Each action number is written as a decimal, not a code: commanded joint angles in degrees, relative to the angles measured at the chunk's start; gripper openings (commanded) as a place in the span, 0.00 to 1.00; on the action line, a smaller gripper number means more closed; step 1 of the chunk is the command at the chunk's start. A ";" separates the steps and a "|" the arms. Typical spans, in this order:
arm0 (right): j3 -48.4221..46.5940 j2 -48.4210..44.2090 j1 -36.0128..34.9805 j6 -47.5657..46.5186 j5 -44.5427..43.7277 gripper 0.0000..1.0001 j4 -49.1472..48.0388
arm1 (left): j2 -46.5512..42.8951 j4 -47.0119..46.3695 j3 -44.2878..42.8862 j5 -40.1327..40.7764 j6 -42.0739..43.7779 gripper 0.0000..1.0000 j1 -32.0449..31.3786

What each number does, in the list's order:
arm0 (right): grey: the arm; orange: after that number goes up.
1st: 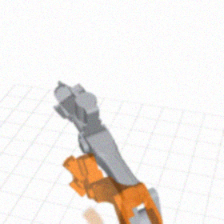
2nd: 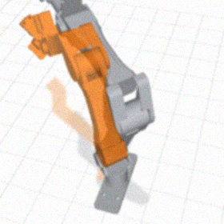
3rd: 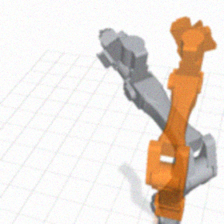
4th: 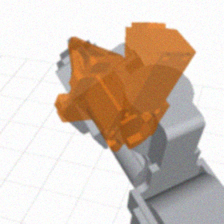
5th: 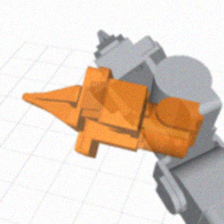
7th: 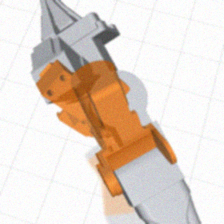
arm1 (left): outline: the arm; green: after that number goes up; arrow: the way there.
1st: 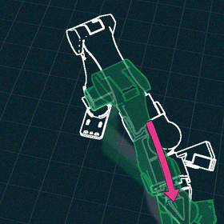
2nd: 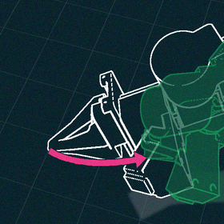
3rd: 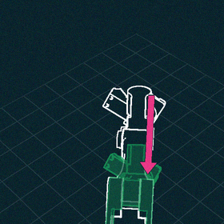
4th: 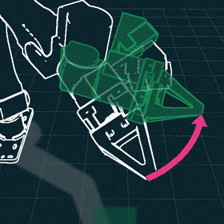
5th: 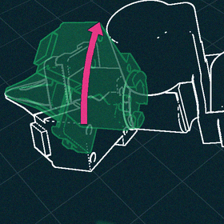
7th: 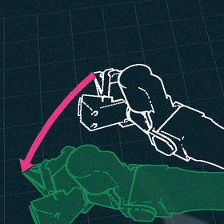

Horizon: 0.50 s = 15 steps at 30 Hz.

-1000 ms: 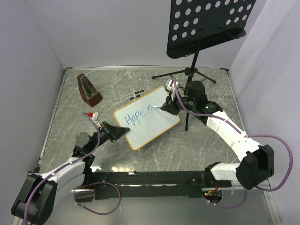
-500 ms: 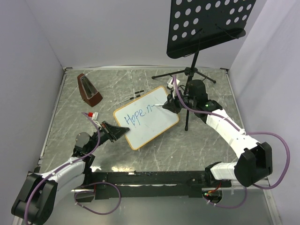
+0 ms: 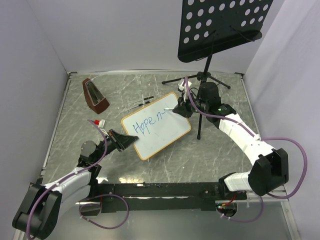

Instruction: Write a sentence on the whiteboard

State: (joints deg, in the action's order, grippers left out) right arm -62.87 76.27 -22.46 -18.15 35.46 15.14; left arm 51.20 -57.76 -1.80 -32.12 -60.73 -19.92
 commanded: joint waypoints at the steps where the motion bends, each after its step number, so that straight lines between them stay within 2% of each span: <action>1: -2.78 1.16 0.31 0.66 1.71 0.00 -1.34 | -0.84 -11.24 0.31 -1.10 -0.62 0.01 -0.03; 15: -0.50 -0.07 -0.22 -1.80 5.58 0.00 2.26 | -1.80 -10.36 0.22 0.04 -0.53 0.01 -0.03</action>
State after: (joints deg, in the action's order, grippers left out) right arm -62.92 76.73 -22.50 -18.33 39.11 16.14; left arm 51.20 -57.89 -1.83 -32.10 -60.73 -19.92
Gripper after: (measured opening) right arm 0.186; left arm 0.060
